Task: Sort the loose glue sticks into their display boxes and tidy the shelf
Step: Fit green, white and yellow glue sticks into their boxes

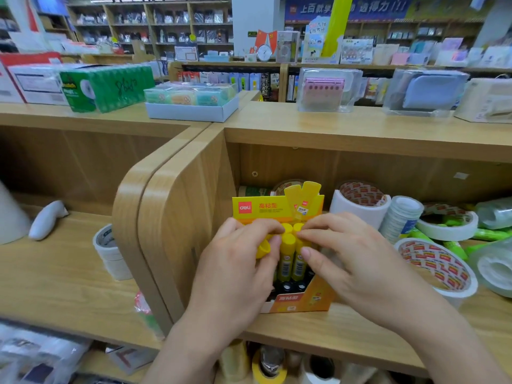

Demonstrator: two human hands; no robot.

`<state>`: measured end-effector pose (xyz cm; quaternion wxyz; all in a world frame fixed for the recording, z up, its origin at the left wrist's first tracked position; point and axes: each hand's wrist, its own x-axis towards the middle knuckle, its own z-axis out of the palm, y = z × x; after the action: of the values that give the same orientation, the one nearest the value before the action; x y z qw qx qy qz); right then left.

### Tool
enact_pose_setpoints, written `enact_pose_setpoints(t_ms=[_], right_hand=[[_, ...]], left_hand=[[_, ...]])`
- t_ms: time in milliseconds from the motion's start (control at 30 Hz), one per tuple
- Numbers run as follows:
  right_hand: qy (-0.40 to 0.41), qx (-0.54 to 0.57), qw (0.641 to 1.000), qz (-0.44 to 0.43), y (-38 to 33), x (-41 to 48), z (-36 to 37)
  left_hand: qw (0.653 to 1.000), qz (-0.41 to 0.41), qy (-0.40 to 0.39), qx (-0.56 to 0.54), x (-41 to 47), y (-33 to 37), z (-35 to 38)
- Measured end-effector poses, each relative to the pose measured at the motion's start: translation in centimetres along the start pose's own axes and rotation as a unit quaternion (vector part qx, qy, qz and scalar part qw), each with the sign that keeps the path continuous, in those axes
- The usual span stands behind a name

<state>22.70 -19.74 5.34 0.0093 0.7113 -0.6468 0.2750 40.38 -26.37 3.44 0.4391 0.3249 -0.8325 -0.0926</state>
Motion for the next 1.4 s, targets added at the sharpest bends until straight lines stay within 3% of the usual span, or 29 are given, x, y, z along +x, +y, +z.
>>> enact_pose_setpoints(t_ms=[67,100,167,267,333,367,500,667,767,900,1100,1167,1200,1233,1400], right_hand=[[0.071,0.025,0.997,0.009,-0.5,-0.3,0.2],[0.113,0.049,0.992,0.015,-1.0,-0.3,0.1],[0.153,0.111,0.982,0.026,-2.5,-0.5,-0.1],[0.083,0.199,0.976,0.018,-4.9,-1.0,-0.2],[0.038,0.231,0.972,0.017,-5.9,-1.4,0.5],[0.036,0.237,0.971,0.016,-6.1,-1.5,0.8],[0.065,0.311,0.948,0.035,-6.3,-1.7,1.0],[0.166,0.402,0.896,0.087,-5.8,-2.0,-0.3],[0.205,0.424,0.876,0.099,-5.3,-2.0,-0.9],[0.215,0.481,0.844,0.098,-4.9,-2.0,-0.9],[0.267,0.520,0.802,0.121,-4.3,-1.7,-1.1],[0.309,0.475,0.816,0.115,-3.4,-1.6,-1.9],[0.322,0.441,0.831,0.110,-2.8,-1.6,-2.4],[0.323,0.408,0.847,0.106,-2.2,-1.5,-2.9],[0.290,0.293,0.906,0.100,-0.6,-1.4,-2.7]], left_hand=[[0.991,-0.044,0.012,-0.125,0.0,0.9,-0.9],[0.970,-0.080,0.010,-0.228,0.2,1.5,-1.3],[0.880,-0.158,0.019,-0.447,0.5,2.4,-1.9],[0.735,-0.242,0.041,-0.632,0.8,3.3,-2.0],[0.678,-0.274,0.046,-0.681,0.8,3.7,-2.0],[0.672,-0.278,0.046,-0.685,0.7,3.8,-2.0],[0.698,-0.248,0.041,-0.671,0.5,3.8,-2.1],[0.802,-0.238,0.021,-0.548,0.0,2.2,-2.7],[0.813,-0.259,-0.003,-0.521,-0.5,2.0,-2.8],[0.814,-0.254,0.025,-0.522,-0.6,2.2,-2.3],[0.879,-0.210,0.010,-0.429,-0.7,3.2,-1.9],[0.943,-0.140,0.005,-0.303,-0.7,2.8,-1.5],[0.981,-0.071,0.003,-0.182,-0.7,2.3,-1.1],[0.998,-0.005,0.002,-0.066,-0.7,1.6,-0.6],[0.985,0.095,-0.074,0.121,-0.5,-0.2,1.7]])
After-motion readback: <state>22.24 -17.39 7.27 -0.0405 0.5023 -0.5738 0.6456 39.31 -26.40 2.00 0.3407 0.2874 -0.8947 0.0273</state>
